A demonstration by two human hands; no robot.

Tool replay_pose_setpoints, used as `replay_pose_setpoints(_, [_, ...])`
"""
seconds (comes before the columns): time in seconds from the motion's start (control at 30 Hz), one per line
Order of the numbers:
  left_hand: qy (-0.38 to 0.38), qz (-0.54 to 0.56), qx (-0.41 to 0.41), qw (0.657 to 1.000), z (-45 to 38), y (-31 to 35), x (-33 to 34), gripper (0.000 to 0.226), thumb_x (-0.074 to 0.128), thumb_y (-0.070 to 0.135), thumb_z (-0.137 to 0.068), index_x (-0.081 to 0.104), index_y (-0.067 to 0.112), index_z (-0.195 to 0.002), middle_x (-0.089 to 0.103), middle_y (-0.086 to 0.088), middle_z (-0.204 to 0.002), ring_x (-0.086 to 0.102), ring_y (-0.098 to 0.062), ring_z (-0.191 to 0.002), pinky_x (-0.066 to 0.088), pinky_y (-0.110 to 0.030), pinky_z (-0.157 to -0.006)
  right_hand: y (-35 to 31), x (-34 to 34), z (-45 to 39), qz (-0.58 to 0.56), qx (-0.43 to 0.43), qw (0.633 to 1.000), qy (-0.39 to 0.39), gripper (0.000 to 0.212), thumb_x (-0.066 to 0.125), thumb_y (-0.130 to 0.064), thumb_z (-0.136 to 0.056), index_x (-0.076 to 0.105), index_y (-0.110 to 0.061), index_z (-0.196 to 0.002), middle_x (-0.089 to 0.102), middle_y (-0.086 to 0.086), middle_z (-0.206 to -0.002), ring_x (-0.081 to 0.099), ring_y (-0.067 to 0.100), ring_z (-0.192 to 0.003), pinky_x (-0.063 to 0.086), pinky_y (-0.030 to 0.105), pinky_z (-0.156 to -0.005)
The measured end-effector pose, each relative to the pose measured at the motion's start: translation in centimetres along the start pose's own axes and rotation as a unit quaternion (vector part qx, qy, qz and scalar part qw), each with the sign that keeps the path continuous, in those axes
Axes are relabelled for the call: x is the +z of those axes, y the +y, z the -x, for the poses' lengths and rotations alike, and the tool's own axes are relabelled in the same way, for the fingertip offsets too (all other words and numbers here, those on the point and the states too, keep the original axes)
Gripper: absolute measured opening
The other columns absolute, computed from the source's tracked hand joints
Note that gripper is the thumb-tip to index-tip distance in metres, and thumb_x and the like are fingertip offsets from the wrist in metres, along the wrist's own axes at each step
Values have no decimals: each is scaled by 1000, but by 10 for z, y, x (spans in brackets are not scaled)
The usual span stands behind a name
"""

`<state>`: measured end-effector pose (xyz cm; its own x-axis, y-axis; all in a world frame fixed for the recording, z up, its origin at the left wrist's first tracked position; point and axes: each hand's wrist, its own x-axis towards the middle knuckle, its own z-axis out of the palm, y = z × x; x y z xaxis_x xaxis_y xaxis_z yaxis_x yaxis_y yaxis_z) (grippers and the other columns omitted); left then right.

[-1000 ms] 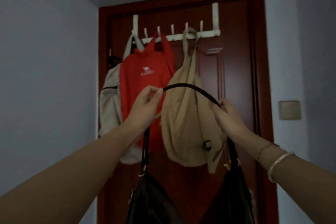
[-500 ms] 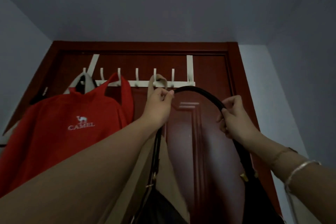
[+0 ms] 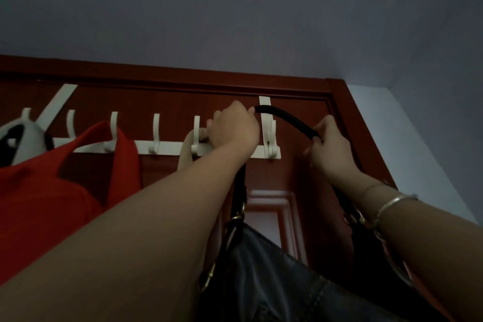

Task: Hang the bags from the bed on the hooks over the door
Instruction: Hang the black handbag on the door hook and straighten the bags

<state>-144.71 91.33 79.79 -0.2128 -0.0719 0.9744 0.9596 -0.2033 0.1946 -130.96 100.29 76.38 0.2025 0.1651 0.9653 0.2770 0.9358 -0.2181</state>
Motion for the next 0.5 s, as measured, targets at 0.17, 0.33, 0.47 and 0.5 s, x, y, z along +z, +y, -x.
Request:
replay_pose_setpoints(0.17, [-8,-152,94,984,7,-20,26,26,40,28,-96,62,14,-95,68,-11,-101,46,-30,-108,30,-39,-90,13,17,-8,50,24,998,-30,16,36,-3,-86,36,-19,-90,63,20,-84,58,30,-59,52,40,-58])
replay_pose_setpoints(0.33, [-15,-236,184,954,45,-36,15,25,46,26,-92,68,15,-90,68,-6,-94,41,-30,-116,26,-43,-104,25,13,35,47,16,998,-27,12,37,-8,-89,36,-20,-91,64,17,-80,60,30,-59,52,40,-54])
replay_pose_setpoints(0.47, [-36,-236,208,948,80,-32,-9,30,44,27,-93,70,14,-98,64,-3,-106,37,-33,-121,22,-45,-111,11,11,75,31,14,994,-103,11,41,-12,-91,39,-16,-100,66,17,-85,64,28,-63,50,32,-53])
replay_pose_setpoints(0.5, [-47,-223,196,954,92,-32,-18,32,43,29,-94,69,14,-102,62,-4,-114,35,-34,-124,19,-46,-112,6,10,86,32,19,991,-125,15,41,-12,-90,40,-16,-105,66,18,-91,63,29,-71,50,34,-61])
